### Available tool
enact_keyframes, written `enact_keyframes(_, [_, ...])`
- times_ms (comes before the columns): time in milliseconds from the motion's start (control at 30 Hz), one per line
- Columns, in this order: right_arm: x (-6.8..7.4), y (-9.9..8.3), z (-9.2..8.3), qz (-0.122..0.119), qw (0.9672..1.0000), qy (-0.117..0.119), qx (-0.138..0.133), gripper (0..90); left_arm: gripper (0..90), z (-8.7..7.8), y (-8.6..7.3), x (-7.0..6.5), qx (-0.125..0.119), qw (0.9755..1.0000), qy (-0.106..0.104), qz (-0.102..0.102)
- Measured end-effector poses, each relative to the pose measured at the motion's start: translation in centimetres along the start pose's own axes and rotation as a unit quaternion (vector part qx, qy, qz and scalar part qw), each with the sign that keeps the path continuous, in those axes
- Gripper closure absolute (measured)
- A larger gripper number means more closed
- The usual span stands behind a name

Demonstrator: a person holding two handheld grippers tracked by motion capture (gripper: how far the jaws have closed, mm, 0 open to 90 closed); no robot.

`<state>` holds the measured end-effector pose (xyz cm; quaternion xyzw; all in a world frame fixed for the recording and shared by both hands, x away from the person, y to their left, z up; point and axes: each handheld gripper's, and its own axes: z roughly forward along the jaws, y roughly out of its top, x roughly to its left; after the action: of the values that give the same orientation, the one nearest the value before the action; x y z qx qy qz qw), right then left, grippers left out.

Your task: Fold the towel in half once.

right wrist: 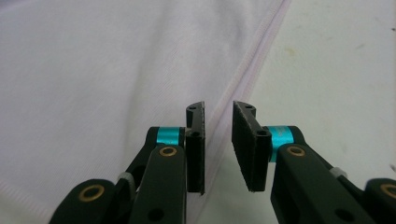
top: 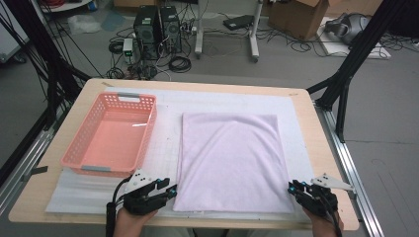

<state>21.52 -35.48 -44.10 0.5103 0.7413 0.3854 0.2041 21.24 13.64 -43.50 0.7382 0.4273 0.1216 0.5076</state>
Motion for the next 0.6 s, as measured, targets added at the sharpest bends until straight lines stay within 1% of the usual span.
enact_keyframes(100, [-0.2, 0.7, 1.6, -0.002, 1.0, -0.004, 0.005, 73.3, 60.7, 0.3, 0.0, 0.2, 0.002, 1.0, 0.003, -0.002])
enact_keyframes(133, [-0.3, 0.9, 2.2, 0.001, 0.9999, -0.005, 0.01, 74.6, 61.1, 0.4, 0.0, 0.2, 0.003, 1.0, 0.004, 0.003])
enact_keyframes(167, [-0.4, 1.0, 2.5, 0.002, 0.9999, 0.0, 0.01, 81.4, 61.4, 0.5, 0.1, 0.3, 0.006, 1.0, 0.004, 0.003])
enact_keyframes(200, [-0.4, 1.1, 2.7, 0.002, 0.9999, 0.004, 0.013, 84.6, 61.5, 0.6, 0.2, 0.3, 0.005, 1.0, 0.004, 0.003])
enact_keyframes(233, [-0.3, 1.3, 2.7, -0.004, 0.9998, 0.003, 0.019, 86.2, 61.5, 0.8, 0.3, 0.4, 0.005, 1.0, 0.003, 0.005])
enact_keyframes(267, [-0.3, 1.5, 2.5, -0.019, 0.9994, -0.01, 0.027, 86.7, 61.5, 1.0, 0.5, 0.6, 0.003, 1.0, 0.003, 0.003])
enact_keyframes(300, [-0.2, 1.6, 2.2, -0.03, 0.9983, -0.031, 0.039, 86.8, 61.5, 1.2, 0.7, 0.7, 0.004, 1.0, 0.006, 0.004])
enact_keyframes(333, [-0.3, 1.6, 1.7, -0.028, 0.9977, -0.042, 0.045, 86.7, 61.2, 1.5, 0.9, 0.8, 0.007, 0.9998, 0.013, 0.011])
enact_keyframes(367, [-0.6, 1.4, 1.4, -0.017, 0.9979, -0.034, 0.052, 86.3, 60.9, 1.7, 1.0, 0.8, 0.01, 0.9997, 0.016, 0.016])
enact_keyframes(400, [-0.8, 1.3, 1.2, 0.0, 0.9983, -0.023, 0.053, 84.7, 60.9, 2.0, 1.2, 1.0, 0.015, 0.9996, 0.017, 0.019])
enact_keyframes(433, [-1.0, 1.3, 1.0, -0.007, 0.9985, -0.022, 0.049, 82.9, 60.8, 2.3, 1.4, 1.1, 0.016, 0.9996, 0.018, 0.017])
enact_keyframes(467, [-1.0, 1.4, 0.9, -0.019, 0.9984, -0.03, 0.043, 77.1, 60.5, 2.6, 1.7, 1.2, 0.015, 0.9995, 0.02, 0.018])
enact_keyframes(500, [-1.1, 1.5, 0.8, -0.019, 0.9988, -0.03, 0.034, 73.8, 60.5, 2.9, 1.9, 1.4, 0.017, 0.9994, 0.021, 0.019])
enact_keyframes(533, [-1.2, 1.7, 0.7, -0.013, 0.9993, -0.023, 0.025, 70.9, 60.6, 3.3, 2.2, 1.6, 0.017, 0.9995, 0.021, 0.018])
enact_keyframes(567, [-1.3, 1.9, 0.6, -0.011, 0.9996, -0.022, 0.012, 69.9, 61.1, 3.6, 2.4, 1.8, 0.019, 0.9994, 0.023, 0.019])
enact_keyframes(600, [-1.4, 2.1, 0.5, -0.014, 0.9997, -0.021, 0.003, 69.8, 62.5, 3.9, 2.6, 2.0, 0.02, 0.9993, 0.025, 0.018])
